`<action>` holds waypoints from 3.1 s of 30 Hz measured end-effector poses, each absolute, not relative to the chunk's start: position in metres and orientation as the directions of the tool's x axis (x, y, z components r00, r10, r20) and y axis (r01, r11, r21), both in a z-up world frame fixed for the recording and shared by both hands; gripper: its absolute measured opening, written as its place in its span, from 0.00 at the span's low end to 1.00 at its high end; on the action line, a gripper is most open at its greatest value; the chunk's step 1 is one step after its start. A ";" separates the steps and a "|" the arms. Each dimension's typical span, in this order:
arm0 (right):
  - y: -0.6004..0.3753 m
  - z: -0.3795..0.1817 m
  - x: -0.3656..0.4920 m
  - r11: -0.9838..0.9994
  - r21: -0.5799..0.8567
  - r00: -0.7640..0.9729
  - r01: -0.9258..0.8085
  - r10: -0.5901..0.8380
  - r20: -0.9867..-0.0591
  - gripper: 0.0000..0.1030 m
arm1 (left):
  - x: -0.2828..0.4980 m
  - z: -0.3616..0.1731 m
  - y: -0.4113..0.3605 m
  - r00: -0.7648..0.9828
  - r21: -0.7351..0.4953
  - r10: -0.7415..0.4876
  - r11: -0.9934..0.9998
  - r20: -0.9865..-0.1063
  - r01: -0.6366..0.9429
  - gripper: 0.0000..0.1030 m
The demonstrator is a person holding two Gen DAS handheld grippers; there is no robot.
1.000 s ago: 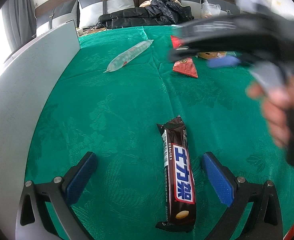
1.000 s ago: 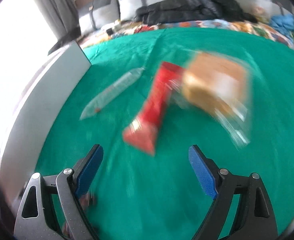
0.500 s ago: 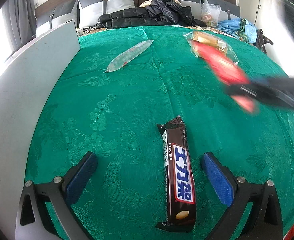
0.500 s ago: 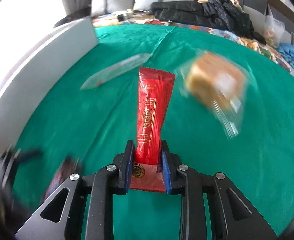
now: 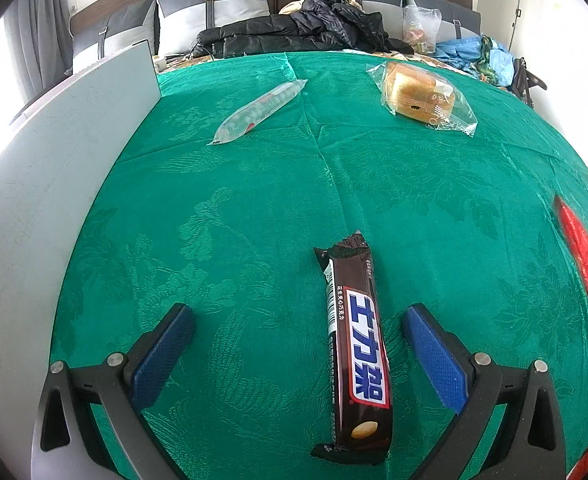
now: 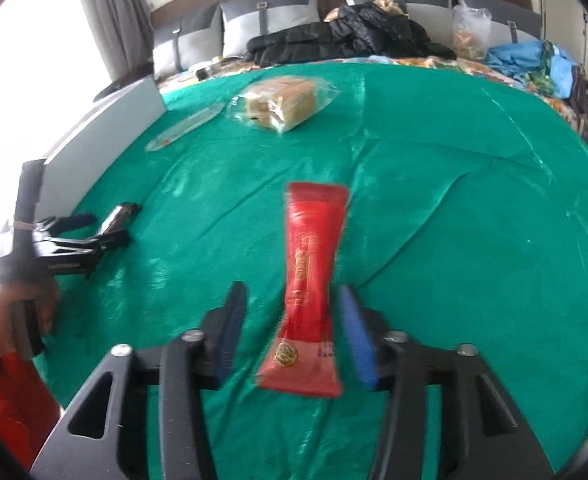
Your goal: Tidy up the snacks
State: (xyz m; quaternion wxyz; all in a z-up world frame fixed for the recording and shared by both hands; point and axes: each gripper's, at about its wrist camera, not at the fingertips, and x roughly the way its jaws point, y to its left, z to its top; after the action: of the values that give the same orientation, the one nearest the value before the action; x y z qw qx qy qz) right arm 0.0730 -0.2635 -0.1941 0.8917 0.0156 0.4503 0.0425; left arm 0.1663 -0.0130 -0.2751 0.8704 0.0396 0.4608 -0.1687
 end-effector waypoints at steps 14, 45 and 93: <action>-0.254 -0.219 0.074 0.995 -0.097 0.583 -0.006 -0.076 -0.809 0.84 | 0.166 -0.275 -0.013 0.519 -0.086 -0.257 0.940 -0.815 0.330 1.00; -0.253 -0.221 0.074 0.995 -0.099 0.579 -0.010 -0.074 -0.812 0.88 | 0.165 -0.275 -0.012 0.518 -0.087 -0.257 0.940 -0.815 0.330 1.00; -0.253 -0.219 0.074 0.995 -0.099 0.578 -0.011 -0.075 -0.812 0.88 | 0.168 -0.271 -0.015 0.396 -0.086 -0.236 0.929 -0.887 0.361 1.00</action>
State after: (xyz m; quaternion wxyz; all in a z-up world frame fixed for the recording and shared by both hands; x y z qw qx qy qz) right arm 0.0735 -0.2532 -0.2195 0.8871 -0.0466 0.4588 -0.0180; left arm 0.1676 -0.0151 -0.2706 0.8333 0.0599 0.5197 -0.1790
